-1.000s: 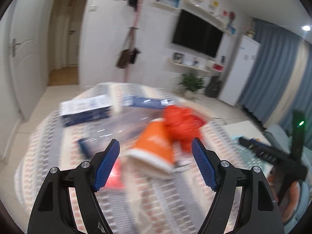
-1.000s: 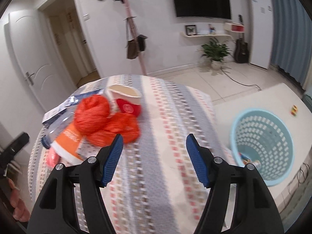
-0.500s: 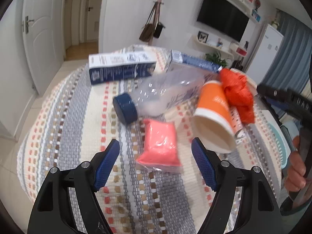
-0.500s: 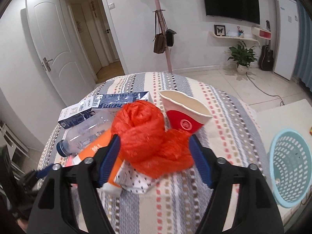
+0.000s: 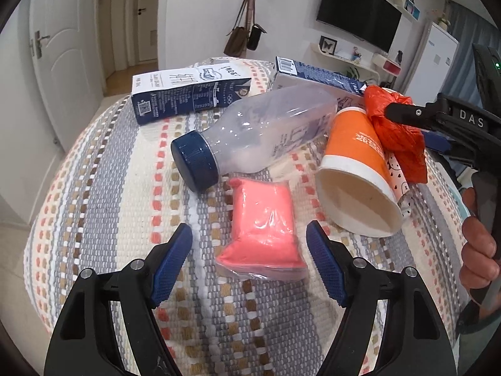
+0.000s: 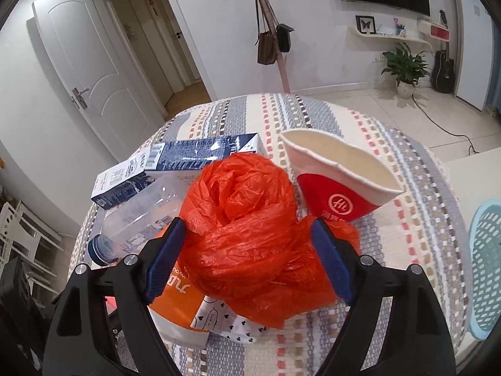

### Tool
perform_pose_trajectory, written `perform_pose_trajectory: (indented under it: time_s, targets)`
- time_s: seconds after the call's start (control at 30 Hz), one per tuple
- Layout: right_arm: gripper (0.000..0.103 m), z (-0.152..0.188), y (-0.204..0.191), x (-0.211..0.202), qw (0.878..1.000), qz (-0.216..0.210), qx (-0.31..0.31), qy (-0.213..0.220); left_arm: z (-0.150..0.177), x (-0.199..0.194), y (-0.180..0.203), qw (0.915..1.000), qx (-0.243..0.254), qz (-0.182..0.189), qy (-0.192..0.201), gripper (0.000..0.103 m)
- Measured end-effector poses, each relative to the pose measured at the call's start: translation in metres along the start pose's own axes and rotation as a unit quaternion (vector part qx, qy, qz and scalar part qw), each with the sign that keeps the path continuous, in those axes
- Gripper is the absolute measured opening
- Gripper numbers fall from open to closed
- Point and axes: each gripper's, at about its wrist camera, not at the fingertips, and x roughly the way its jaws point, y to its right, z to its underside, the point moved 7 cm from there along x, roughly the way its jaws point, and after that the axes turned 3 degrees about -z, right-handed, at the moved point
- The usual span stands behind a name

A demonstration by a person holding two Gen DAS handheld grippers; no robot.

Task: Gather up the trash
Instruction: 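Grasp the red plastic bag with the right gripper while the left grasps the pink packet, then carry both items over the blue basket and open both grippers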

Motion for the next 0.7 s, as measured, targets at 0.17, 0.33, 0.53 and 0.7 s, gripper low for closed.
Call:
perform_pose_trajectory:
  time_s: [0.17, 0.33, 0.53, 0.7]
  targets:
    - [0.051, 0.004, -0.008, 0.001, 1.000, -0.010, -0.013, -0.003, 0.000, -0.001, -0.001, 1.0000, -0.003, -0.009, 0.001, 0.066]
    - [0.039, 0.009, -0.010, -0.009, 1.000, -0.004, -0.026, 0.007, 0.001, -0.001, 0.002, 0.9993, 0.008, -0.035, 0.004, 0.050]
    - [0.036, 0.006, -0.005, -0.039, 0.999, -0.009, -0.020, 0.034, 0.002, -0.014, 0.011, 0.9989, 0.021, -0.032, 0.026, 0.045]
    - [0.036, -0.002, 0.001, -0.072, 0.998, -0.013, -0.016, 0.064, -0.007, -0.042, 0.013, 0.9983, 0.009, -0.013, 0.056, 0.045]
